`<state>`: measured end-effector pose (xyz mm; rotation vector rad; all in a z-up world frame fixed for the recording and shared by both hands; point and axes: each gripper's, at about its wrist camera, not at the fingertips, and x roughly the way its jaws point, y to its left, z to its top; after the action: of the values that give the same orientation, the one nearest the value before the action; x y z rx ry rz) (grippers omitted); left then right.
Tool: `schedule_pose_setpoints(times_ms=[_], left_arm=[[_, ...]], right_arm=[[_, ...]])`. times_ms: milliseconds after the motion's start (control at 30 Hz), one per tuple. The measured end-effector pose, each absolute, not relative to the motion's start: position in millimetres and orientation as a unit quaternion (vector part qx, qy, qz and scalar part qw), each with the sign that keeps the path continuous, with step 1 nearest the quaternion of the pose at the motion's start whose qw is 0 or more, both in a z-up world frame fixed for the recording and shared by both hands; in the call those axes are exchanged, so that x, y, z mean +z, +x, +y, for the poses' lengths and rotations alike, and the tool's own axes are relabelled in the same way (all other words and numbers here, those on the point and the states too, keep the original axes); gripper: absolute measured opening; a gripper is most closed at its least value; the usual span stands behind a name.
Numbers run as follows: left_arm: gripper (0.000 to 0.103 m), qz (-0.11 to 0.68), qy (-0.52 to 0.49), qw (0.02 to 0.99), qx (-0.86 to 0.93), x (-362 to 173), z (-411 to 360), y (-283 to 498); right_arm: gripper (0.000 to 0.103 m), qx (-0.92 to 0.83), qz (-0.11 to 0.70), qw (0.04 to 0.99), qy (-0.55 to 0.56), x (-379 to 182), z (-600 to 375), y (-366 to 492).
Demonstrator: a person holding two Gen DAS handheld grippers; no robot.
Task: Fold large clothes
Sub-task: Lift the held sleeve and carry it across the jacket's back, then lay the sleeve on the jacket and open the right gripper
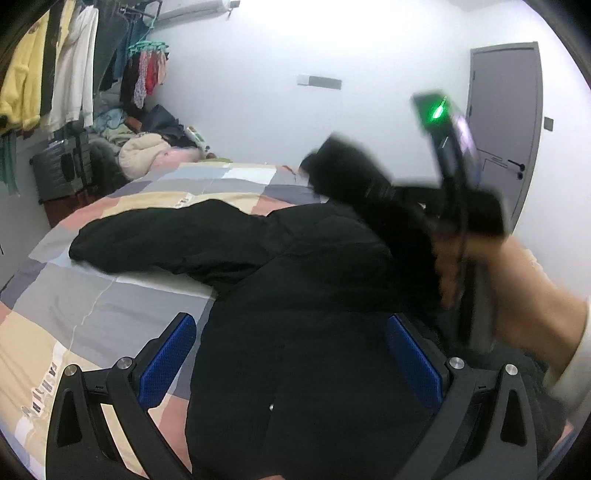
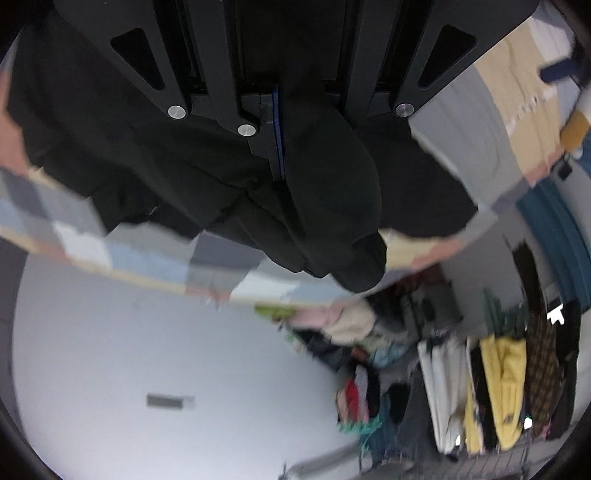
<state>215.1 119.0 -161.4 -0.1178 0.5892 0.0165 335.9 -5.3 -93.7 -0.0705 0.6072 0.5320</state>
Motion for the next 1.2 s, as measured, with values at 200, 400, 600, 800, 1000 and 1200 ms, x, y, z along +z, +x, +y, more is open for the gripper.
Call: schedule_pose_setpoints(times_ms=[200, 400, 600, 800, 1000, 1200], left_arm=[[0.103, 0.309, -0.069, 0.949, 0.009, -172, 124, 226], [0.103, 0.32, -0.07, 0.945, 0.009, -178, 125, 232], [0.103, 0.329, -0.077, 0.941, 0.008, -180, 127, 234], [0.103, 0.322, -0.087, 0.943, 0.005, -165, 127, 224], [0.103, 0.312, -0.078, 0.947, 0.015, -133, 118, 207], [0.103, 0.292, -0.076, 0.953, 0.004, -98, 100, 183]], right_arm=[[0.008, 0.26, 0.342, 0.902, -0.049, -149, 4, 339], [0.009, 0.268, 0.356, 0.895, -0.037, -159, -3, 340], [0.04, 0.278, 0.358, 0.891, -0.032, -157, 0, 329], [0.047, 0.286, 0.349, 0.892, -0.028, -130, -12, 306], [0.047, 0.273, 0.314, 0.909, -0.021, -84, -37, 276], [0.047, 0.247, 0.28, 0.928, -0.016, -31, -64, 239]])
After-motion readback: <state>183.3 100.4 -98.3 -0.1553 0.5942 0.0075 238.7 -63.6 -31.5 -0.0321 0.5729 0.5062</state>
